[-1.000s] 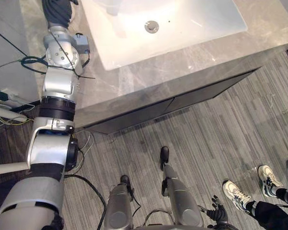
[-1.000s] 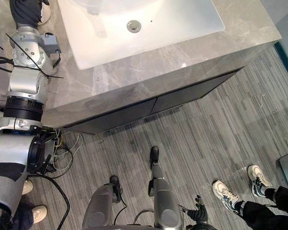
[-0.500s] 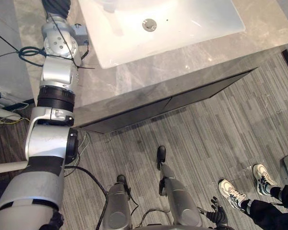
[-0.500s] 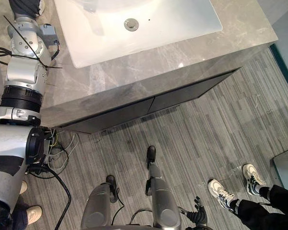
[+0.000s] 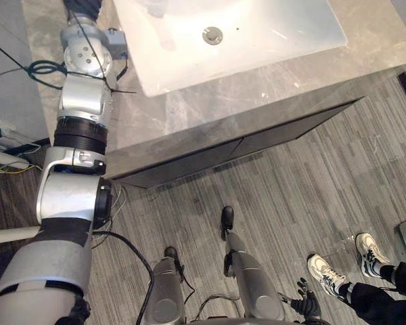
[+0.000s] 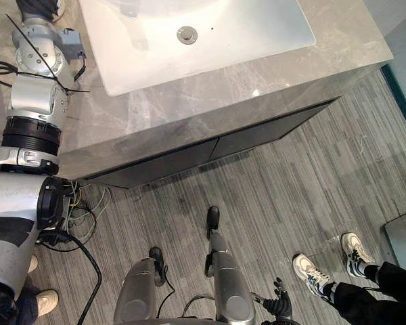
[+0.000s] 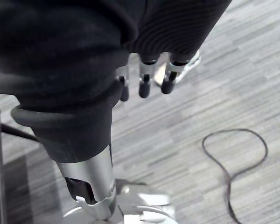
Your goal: Organize washtable
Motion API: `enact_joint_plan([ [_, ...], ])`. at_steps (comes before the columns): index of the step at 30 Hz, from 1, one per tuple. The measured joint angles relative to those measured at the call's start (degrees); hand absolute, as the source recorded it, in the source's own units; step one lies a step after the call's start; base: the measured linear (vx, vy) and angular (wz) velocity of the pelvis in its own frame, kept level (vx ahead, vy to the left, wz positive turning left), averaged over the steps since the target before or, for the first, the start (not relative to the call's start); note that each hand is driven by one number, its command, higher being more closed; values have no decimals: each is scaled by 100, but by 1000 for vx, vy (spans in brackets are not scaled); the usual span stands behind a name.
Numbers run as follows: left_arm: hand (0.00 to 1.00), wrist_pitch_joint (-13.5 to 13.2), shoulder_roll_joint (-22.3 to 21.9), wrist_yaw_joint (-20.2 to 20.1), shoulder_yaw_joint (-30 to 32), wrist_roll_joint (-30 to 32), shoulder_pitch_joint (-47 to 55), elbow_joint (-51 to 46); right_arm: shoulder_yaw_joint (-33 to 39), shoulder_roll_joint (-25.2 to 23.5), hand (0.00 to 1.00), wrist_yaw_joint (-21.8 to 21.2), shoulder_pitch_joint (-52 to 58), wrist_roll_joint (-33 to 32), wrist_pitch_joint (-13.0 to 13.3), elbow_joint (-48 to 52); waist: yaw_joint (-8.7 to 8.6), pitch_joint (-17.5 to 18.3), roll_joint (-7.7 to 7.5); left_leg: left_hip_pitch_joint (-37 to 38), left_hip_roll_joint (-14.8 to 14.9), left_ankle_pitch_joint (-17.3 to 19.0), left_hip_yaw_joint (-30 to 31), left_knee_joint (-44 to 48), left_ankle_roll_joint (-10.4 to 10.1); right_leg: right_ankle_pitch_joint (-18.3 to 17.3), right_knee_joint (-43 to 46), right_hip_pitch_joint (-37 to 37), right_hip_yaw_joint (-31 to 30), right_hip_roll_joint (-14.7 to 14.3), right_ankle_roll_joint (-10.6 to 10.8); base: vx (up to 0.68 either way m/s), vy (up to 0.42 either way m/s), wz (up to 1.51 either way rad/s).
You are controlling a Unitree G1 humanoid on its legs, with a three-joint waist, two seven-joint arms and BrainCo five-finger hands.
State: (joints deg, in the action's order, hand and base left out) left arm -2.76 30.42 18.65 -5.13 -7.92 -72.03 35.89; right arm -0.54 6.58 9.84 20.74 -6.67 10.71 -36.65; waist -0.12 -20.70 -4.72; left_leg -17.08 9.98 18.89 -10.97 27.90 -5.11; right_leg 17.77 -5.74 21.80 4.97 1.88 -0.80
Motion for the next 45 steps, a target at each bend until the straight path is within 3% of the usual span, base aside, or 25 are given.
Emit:
enact_joint_plan([
  [5,100,-319,290,-3,-52,-51,1402,-2232,44,-57,0,11,-9,-4,-22,-60,100,58,10,361,-44,-37,15,-238,-22,-47,0,-241,2,1,9,-18,60,-1],
  [6,100,-417,402,-25,33,-50,2034,-2688,54,-62,0,10,-9,2,-71,-201,109,256,15,402,-96,-86,39,-360,-34,-72,-1,-242,17,11,10,-10,44,8],
  [12,100,-663,357,-122,1159,-111,4304,-4128,301,-174,0,-3,-16,40,-134,-771,158,722,134,1001,-137,-249,156,-866,-82,-235,-1,-695,174,13,5,25,42,12],
  [18,100,-884,-961,-69,2501,224,6522,-5171,622,-168,0,-29,-13,119,-232,-1336,310,1290,428,1559,-218,-320,296,-1306,-56,-466,-4,-1188,320,59,70,17,58,14],
  [19,100,-885,-1241,-66,2642,301,6899,-5240,689,-170,0,-29,2,214,-243,-1435,406,1399,450,1657,-220,-335,297,-1374,-42,-481,-5,-1254,324,73,75,22,77,3],
  [25,100,-780,-2491,-87,2847,418,8405,-5380,801,-169,0,-116,-41,403,-331,-1654,451,1653,382,1877,-314,-428,404,-1584,15,-529,-5,-1473,460,143,152,2,38,15],
  [34,100,-648,-3330,-407,2837,413,9135,-5621,801,-155,0,-161,-38,504,-449,-1669,567,1791,366,1982,-300,-469,577,-1590,53,-592,-2,-1715,727,226,203,0,28,14],
  [45,100,-605,-3472,-501,2935,410,9468,-5486,546,-215,0,-288,-87,504,-457,-1157,618,1856,298,1947,-198,-480,635,-1592,49,-712,-2,-1753,927,182,204,10,-2,5],
])
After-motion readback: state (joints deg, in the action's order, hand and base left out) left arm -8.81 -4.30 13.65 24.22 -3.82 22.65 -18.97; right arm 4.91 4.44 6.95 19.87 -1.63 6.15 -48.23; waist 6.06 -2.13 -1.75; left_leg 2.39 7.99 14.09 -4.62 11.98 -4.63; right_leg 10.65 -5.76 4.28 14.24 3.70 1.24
